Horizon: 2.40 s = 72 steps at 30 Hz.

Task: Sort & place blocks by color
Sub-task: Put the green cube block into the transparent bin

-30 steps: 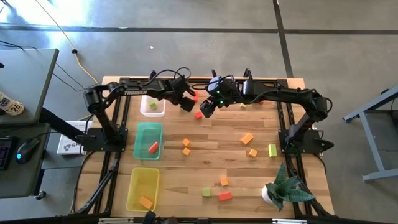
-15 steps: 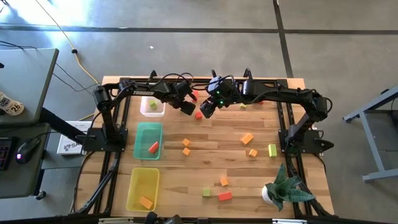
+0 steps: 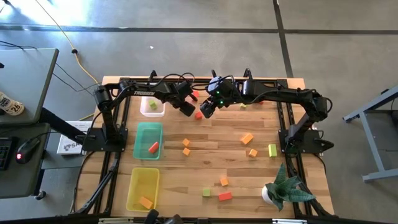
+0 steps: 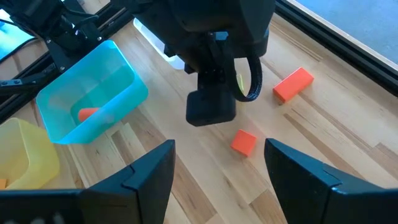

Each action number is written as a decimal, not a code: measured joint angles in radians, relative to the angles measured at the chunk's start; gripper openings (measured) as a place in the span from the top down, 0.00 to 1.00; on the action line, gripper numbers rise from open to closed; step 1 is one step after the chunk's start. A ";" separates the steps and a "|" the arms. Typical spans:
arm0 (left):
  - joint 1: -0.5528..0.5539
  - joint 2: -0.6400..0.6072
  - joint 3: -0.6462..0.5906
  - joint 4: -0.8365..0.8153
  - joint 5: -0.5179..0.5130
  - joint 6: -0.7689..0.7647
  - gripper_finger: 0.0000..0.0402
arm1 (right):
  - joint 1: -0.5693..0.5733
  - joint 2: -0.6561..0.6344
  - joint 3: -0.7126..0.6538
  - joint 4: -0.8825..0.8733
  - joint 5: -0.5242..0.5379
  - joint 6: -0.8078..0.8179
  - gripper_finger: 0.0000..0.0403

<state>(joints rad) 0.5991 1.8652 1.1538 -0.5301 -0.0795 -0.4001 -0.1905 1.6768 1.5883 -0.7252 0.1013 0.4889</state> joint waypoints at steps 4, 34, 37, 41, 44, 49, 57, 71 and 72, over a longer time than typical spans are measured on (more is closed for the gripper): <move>0.001 -0.001 0.000 0.000 0.020 0.042 0.75 | 0.000 0.000 0.000 0.000 0.000 0.002 0.42; 0.046 -0.430 -0.001 -0.280 -0.054 0.222 0.74 | 0.001 0.000 0.000 0.001 0.001 0.045 0.42; 0.072 -0.473 -0.001 -0.341 -0.067 0.222 0.74 | 0.001 0.000 0.000 0.001 0.000 0.074 0.42; 0.113 -0.503 -0.001 -0.411 -0.072 0.236 0.74 | 0.001 0.000 0.000 0.001 0.000 0.091 0.42; 0.148 -0.505 -0.001 -0.455 -0.093 0.248 0.74 | 0.001 0.000 0.000 0.001 0.000 0.106 0.42; 0.197 -0.504 -0.021 -0.472 -0.097 0.248 0.74 | 0.001 0.000 0.000 0.002 0.000 0.140 0.42; 0.249 -0.456 -0.077 -0.427 -0.089 0.299 0.74 | 0.001 0.000 0.000 0.002 -0.003 0.219 0.42; 0.279 -0.365 -0.077 -0.335 -0.090 0.359 0.67 | 0.068 0.028 0.000 -0.232 0.058 0.457 0.42; 0.279 -0.361 -0.077 -0.334 -0.089 0.366 0.66 | 0.074 0.034 0.000 -0.242 0.064 0.472 0.42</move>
<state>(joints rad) 0.8778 1.5043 1.0763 -0.8639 -0.1690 -0.0342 -0.1167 1.7111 1.5887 -0.9671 0.1654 0.9605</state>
